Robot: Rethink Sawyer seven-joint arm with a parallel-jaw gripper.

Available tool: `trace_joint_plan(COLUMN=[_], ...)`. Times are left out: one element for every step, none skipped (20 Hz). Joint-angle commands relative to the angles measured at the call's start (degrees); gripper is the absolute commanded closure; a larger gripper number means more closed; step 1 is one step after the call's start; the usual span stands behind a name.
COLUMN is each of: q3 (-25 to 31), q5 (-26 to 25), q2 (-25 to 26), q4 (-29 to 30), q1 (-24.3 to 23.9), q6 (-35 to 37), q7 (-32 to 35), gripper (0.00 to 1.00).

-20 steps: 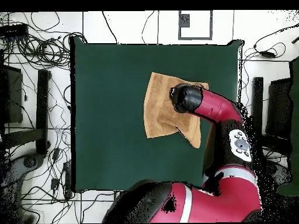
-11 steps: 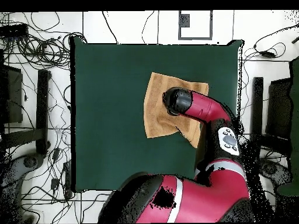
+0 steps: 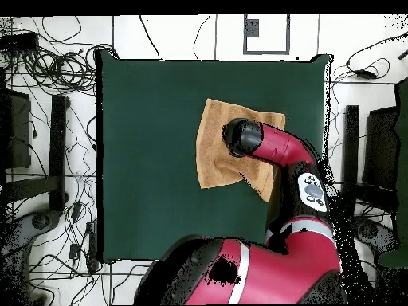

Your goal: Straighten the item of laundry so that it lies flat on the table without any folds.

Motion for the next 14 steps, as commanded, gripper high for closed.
trace_joint_plan(q3=[3.72, 3.59, 3.4, 3.39, 3.38, 3.41, 3.49, 3.57, 3.65, 3.81, 3.98, 4.1, 4.33, 4.61], q5=[-3.21, -3.12, -3.08, -3.04, -3.01, -3.0, -2.98, -2.96, -2.93, -2.92, -2.91, -2.86, -2.75, -2.57], q2=[4.54, 4.56, 4.39, 4.09, 3.79, 3.4, 2.94, 2.47, 2.21, 2.0, 1.78, 1.64, 1.6, 1.31], q4=[1.79, 1.74, 1.92, 2.22, 2.51, 2.75, 3.27, 3.78, 4.12, 4.38, 4.64, 4.8, 4.94, 5.3], q1=[2.05, 2.15, 2.31, 2.41, 2.5, 2.66, 2.72, 2.78, 2.84, 2.87, 2.91, 2.98, 2.96, 3.0], q6=[-2.31, -2.35, -2.44, -2.31, -2.18, -1.83, -1.71, -1.59, -1.45, -1.55, -1.65, -1.79, -2.1, -2.26], q7=[5.72, 5.99, 6.32, 6.39, 6.47, 6.41, 6.41, 6.41, 6.41, 6.37, 6.33, 6.42, 6.54, 6.7], gripper=[0.0, 0.0, 0.0, 0.0, 0.0, 0.0, 0.0, 0.0, 0.0, 0.0, 0.0, 0.0, 0.0, 0.0])
